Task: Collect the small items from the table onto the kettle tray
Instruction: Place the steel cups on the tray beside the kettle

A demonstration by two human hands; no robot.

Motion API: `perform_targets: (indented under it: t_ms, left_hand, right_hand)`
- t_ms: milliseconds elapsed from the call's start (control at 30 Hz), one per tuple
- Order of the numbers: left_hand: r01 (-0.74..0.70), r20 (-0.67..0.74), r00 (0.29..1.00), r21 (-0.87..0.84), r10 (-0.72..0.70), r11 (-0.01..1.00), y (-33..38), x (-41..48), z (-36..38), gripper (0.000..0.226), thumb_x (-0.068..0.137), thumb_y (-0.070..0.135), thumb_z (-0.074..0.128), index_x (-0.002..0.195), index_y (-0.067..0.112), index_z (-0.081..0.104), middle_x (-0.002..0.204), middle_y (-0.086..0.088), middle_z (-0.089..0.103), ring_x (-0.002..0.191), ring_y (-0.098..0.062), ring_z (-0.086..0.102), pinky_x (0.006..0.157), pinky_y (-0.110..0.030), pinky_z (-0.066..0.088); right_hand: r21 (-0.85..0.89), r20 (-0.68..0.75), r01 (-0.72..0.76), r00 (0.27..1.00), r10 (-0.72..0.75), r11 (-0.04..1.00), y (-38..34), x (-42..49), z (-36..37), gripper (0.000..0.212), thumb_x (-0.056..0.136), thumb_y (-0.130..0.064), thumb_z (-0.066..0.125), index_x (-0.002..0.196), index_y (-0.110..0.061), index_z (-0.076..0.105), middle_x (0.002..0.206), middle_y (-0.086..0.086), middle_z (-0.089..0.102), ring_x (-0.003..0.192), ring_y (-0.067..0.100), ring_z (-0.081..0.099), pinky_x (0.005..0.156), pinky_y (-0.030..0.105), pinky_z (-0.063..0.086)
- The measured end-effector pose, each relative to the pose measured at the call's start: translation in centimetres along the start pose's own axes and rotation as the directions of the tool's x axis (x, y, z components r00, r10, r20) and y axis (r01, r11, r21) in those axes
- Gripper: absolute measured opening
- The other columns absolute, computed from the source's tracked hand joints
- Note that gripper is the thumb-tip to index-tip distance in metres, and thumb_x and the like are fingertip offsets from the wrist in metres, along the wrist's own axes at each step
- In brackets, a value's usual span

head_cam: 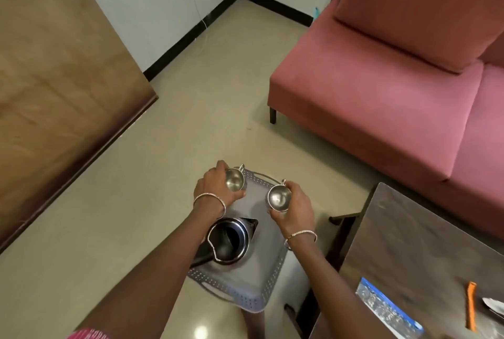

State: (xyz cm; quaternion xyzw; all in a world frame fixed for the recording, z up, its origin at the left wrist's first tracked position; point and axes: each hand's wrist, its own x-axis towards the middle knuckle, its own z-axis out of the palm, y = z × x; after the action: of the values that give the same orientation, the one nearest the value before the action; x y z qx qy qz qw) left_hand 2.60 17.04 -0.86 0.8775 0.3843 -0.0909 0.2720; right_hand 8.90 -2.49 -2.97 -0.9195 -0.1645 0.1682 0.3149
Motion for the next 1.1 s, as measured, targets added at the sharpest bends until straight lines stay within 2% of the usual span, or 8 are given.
perform_targets:
  t_ms: [100, 267, 367, 500, 733, 867, 1100]
  left_hand:
    - [-0.028, 0.089, 0.996, 0.081, 0.02, 0.996, -1.4, 2.0, 2.2, 0.08, 0.053, 0.057, 0.083, 0.114, 0.023, 0.045, 0.109, -0.004, 0.064, 0.095, -0.03, 0.063, 0.077, -0.036, 0.049]
    - [-0.103, 0.13, 0.988, 0.19, 0.079, 0.976, -3.3, 4.4, 5.3, 0.085, 0.056, 0.064, 0.079, 0.119, 0.018, 0.044, 0.114, -0.002, 0.054, 0.094, -0.029, 0.063, 0.074, -0.035, 0.048]
    - [-0.143, 0.136, 0.984, 0.256, 0.111, 0.956, -4.0, 5.5, 6.5, 0.086, 0.058, 0.065, 0.077, 0.12, 0.016, 0.044, 0.115, -0.003, 0.053, 0.089, -0.03, 0.064, 0.07, -0.035, 0.047]
    - [-0.191, 0.16, 0.976, 0.308, 0.147, 0.932, -4.1, 6.7, 7.8, 0.089, 0.059, 0.066, 0.077, 0.123, 0.015, 0.043, 0.116, -0.005, 0.053, 0.087, -0.032, 0.065, 0.066, -0.034, 0.045]
    - [-0.24, 0.209, 0.963, 0.391, 0.168, 0.889, -4.5, 7.3, 8.8, 0.095, 0.063, 0.066, 0.074, 0.131, 0.009, 0.039, 0.121, -0.008, 0.053, 0.092, -0.03, 0.065, 0.074, -0.036, 0.05]
    - [-0.273, 0.229, 0.954, 0.405, 0.192, 0.873, -4.5, 7.4, 8.8, 0.09, 0.061, 0.067, 0.074, 0.124, 0.01, 0.044, 0.119, -0.009, 0.055, 0.088, -0.032, 0.066, 0.071, -0.036, 0.05]
    - [-0.311, 0.23, 0.946, 0.442, 0.228, 0.842, -4.4, 7.5, 8.8, 0.092, 0.065, 0.069, 0.069, 0.13, 0.01, 0.043, 0.121, -0.011, 0.055, 0.087, -0.034, 0.067, 0.071, -0.038, 0.052]
  right_hand:
    - [-0.028, 0.081, 0.006, 0.997, -0.003, 1.0, 0.4, 1.8, 2.5, 0.077, 0.066, -0.021, 0.085, 0.134, -0.016, 0.049, 0.127, 0.002, 0.061, 0.117, 0.024, 0.054, 0.096, 0.029, 0.039]
    - [-0.12, 0.204, 0.057, 0.978, -0.032, 0.991, 1.6, 3.7, 6.5, 0.071, 0.067, -0.026, 0.083, 0.13, -0.018, 0.051, 0.124, 0.002, 0.063, 0.116, 0.025, 0.056, 0.097, 0.032, 0.043]
    - [-0.115, 0.211, 0.083, 0.976, -0.058, 0.99, 2.1, 4.1, 8.5, 0.066, 0.068, -0.03, 0.082, 0.126, -0.018, 0.053, 0.123, 0.0, 0.063, 0.115, 0.024, 0.056, 0.094, 0.027, 0.039]
    - [-0.12, 0.213, 0.07, 0.976, -0.043, 0.99, 3.0, 4.8, 10.2, 0.07, 0.068, -0.037, 0.083, 0.127, -0.015, 0.052, 0.123, 0.003, 0.062, 0.116, 0.025, 0.054, 0.095, 0.028, 0.038]
    - [-0.148, 0.196, 0.1, 0.978, -0.07, 0.984, 3.3, 5.5, 11.1, 0.075, 0.064, -0.041, 0.087, 0.124, -0.015, 0.051, 0.119, 0.005, 0.058, 0.11, 0.026, 0.054, 0.091, 0.032, 0.043]
    - [-0.165, 0.185, 0.108, 0.98, -0.076, 0.98, 3.2, 5.5, 11.5, 0.073, 0.065, -0.045, 0.085, 0.122, -0.015, 0.051, 0.117, 0.005, 0.056, 0.107, 0.026, 0.053, 0.089, 0.033, 0.044]
    - [-0.183, 0.171, 0.152, 0.978, -0.121, 0.971, 3.5, 5.8, 11.7, 0.073, 0.066, -0.043, 0.085, 0.123, -0.012, 0.052, 0.116, 0.006, 0.056, 0.107, 0.027, 0.054, 0.091, 0.034, 0.045]
